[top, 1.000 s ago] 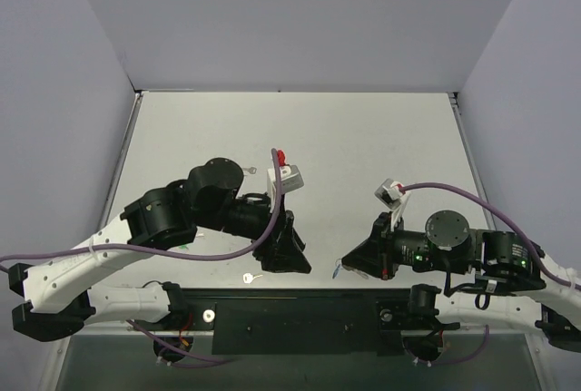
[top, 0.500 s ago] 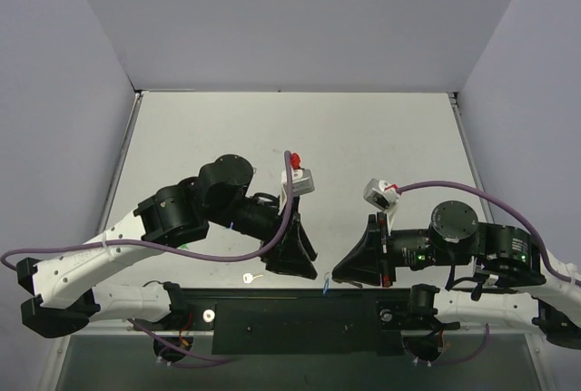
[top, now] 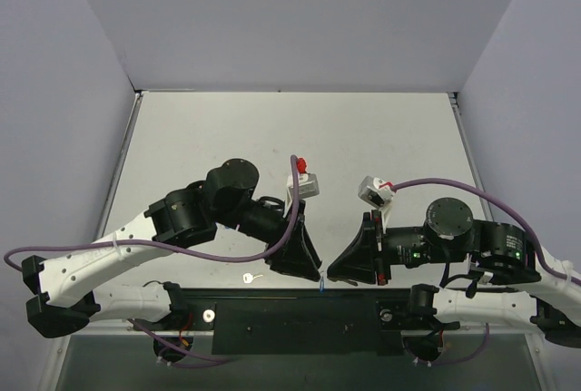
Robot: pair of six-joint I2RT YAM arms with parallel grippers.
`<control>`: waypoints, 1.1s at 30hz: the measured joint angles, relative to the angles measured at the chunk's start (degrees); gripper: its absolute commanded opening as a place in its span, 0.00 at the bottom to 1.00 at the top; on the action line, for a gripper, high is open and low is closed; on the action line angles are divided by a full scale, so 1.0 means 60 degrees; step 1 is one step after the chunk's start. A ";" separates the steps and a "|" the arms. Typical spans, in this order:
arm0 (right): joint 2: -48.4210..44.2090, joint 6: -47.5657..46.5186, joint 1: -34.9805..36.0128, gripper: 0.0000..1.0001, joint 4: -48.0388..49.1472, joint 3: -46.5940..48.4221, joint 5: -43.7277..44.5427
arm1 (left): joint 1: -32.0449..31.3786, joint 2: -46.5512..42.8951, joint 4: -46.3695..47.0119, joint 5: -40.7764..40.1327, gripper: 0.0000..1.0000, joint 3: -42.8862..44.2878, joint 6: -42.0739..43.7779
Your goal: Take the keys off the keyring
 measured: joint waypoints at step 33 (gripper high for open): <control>0.0073 -0.0138 0.0000 0.00 0.0047 0.0058 0.0098 | -0.0211 0.0215 0.0852 0.0288 0.00 -0.0208 -0.0576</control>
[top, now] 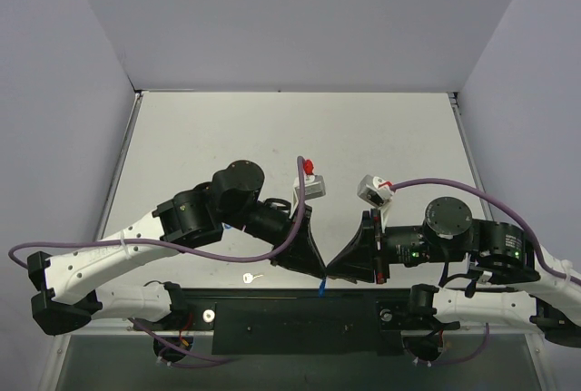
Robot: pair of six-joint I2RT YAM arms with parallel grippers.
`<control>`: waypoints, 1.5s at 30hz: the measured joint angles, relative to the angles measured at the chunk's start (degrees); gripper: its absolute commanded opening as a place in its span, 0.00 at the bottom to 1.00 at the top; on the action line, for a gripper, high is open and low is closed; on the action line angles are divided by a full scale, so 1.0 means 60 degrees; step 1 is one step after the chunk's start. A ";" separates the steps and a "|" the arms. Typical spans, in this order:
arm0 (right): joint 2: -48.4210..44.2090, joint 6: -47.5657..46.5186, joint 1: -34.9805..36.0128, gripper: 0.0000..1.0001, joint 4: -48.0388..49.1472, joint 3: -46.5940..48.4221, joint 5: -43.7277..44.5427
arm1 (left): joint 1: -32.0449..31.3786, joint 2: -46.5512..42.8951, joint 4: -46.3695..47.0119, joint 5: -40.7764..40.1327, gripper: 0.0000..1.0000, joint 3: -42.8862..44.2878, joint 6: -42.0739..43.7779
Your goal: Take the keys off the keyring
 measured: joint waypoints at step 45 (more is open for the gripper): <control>-0.0991 0.0517 0.0000 0.00 0.1570 -0.0896 0.2379 | -0.0058 -0.1738 0.2561 -0.3829 0.00 -0.1767 -0.2441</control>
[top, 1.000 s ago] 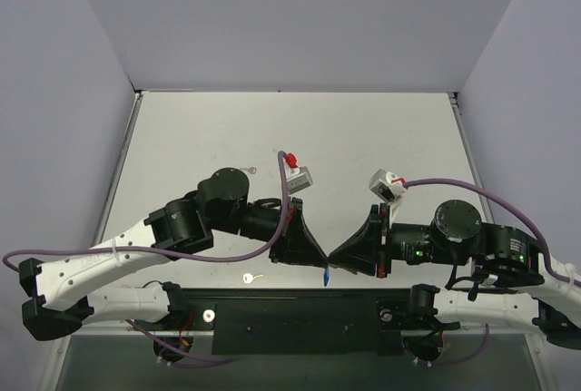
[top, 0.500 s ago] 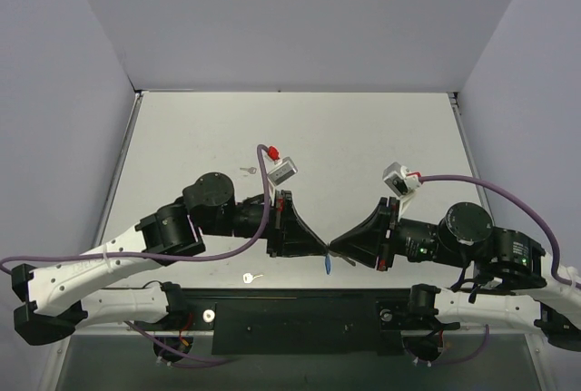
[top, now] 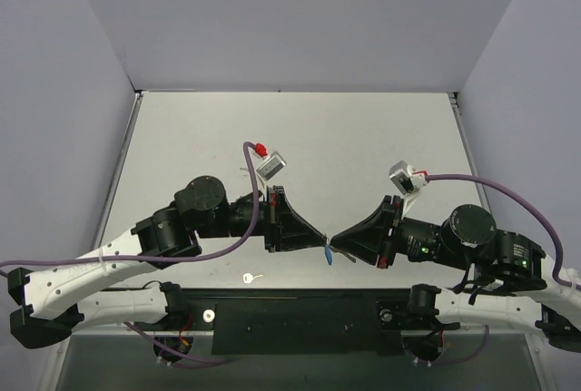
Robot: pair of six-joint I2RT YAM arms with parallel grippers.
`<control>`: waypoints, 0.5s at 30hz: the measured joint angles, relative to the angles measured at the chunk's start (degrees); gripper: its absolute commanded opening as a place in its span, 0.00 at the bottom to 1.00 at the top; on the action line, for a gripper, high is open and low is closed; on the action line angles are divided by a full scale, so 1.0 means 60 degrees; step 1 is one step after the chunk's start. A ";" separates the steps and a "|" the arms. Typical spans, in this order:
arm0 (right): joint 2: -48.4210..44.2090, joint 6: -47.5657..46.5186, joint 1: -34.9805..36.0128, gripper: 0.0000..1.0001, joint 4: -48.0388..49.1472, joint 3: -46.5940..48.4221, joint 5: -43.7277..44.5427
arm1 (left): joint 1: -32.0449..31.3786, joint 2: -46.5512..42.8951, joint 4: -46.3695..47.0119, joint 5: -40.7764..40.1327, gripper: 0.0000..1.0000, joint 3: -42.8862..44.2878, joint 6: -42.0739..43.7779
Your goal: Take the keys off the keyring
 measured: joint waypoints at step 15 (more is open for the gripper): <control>-0.0168 0.0335 0.0000 0.00 0.0364 -0.0652 0.0616 | 0.0004 -0.0321 -0.0302 -0.1537 0.00 -0.0208 -0.0149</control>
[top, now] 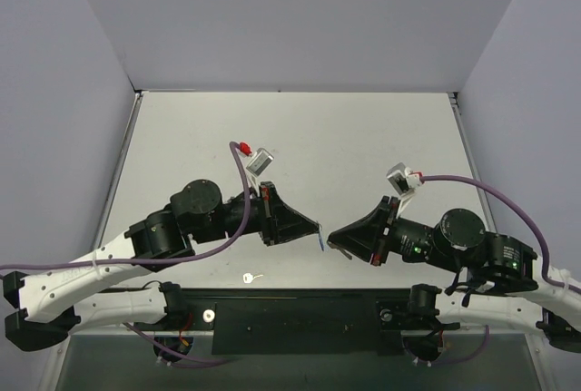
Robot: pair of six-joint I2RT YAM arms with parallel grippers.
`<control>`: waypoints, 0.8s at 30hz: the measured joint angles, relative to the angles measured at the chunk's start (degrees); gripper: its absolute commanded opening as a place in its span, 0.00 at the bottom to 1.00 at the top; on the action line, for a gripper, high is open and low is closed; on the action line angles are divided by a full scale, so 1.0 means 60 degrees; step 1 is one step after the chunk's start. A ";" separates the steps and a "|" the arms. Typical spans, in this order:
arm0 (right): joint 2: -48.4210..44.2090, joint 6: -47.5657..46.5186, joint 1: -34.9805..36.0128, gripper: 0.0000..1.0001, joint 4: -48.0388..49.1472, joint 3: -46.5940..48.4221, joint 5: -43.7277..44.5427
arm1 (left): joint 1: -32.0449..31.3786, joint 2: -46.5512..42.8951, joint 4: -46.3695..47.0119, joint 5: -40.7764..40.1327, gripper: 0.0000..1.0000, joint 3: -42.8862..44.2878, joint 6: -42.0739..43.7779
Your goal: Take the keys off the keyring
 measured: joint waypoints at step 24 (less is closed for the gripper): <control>0.0860 0.1271 -0.1013 0.00 -0.2215 -0.1519 0.3512 | 0.0127 -0.0033 -0.5501 -0.4710 0.00 0.0193 0.0244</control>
